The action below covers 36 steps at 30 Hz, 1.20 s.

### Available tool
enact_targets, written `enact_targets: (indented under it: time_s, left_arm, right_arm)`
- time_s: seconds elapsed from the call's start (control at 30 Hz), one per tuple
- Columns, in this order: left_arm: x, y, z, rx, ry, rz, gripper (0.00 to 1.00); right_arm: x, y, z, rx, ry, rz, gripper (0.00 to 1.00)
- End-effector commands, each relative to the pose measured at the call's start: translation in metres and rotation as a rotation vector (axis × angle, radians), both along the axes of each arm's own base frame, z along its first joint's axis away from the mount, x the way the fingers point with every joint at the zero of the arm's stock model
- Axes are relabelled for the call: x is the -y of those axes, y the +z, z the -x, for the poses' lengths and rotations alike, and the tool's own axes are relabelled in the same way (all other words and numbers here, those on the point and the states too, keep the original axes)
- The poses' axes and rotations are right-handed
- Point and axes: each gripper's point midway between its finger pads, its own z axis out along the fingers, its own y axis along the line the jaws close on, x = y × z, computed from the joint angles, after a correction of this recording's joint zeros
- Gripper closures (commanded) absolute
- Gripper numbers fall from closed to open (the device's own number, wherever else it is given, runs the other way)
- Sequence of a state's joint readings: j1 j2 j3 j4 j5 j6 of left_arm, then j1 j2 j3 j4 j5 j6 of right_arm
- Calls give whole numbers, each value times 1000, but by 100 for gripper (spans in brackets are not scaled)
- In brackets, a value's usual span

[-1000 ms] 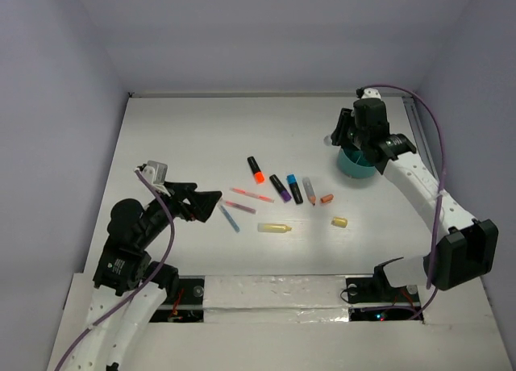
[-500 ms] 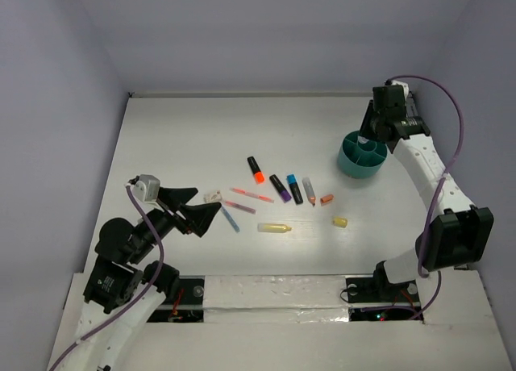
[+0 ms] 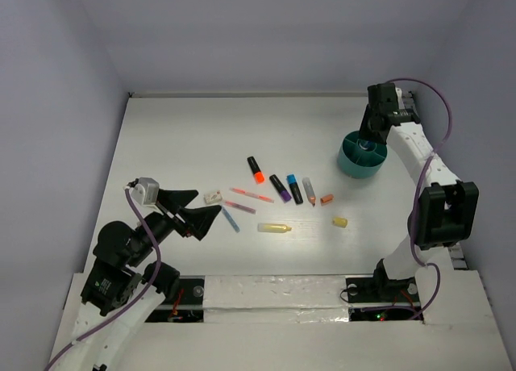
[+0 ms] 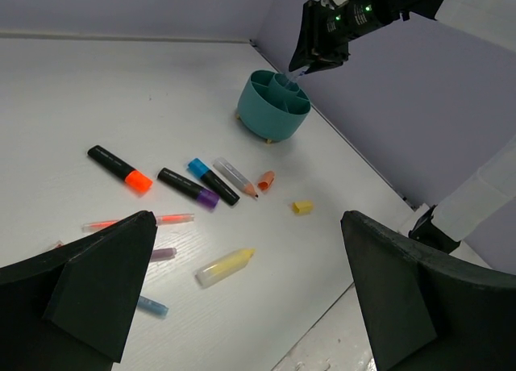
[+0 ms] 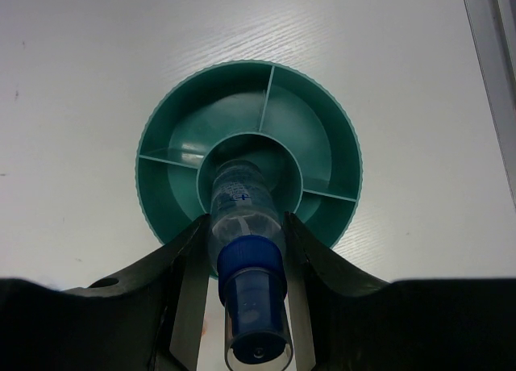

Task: Sort the stationery into containers
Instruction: Place the stationery in the storage box.

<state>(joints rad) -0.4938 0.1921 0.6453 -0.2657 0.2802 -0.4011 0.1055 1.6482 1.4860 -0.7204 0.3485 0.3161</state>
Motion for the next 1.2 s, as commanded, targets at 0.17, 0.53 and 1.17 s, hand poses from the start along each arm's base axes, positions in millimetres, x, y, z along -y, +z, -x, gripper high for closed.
enact_targets:
  time_s: [0.17,0.53,1.17]
  left_arm:
    - [1,8,2,26,-4,20,1]
    - [1,6,0,21,1,17,1]
    - [5,-6,-15,-36,12,-18,6]
  right_arm:
    - [4,15,-9,50,-14,13,79]
    - [6,25,-10,63,-13,21,31]
    - [-186,76,5,251,517,-136,44]
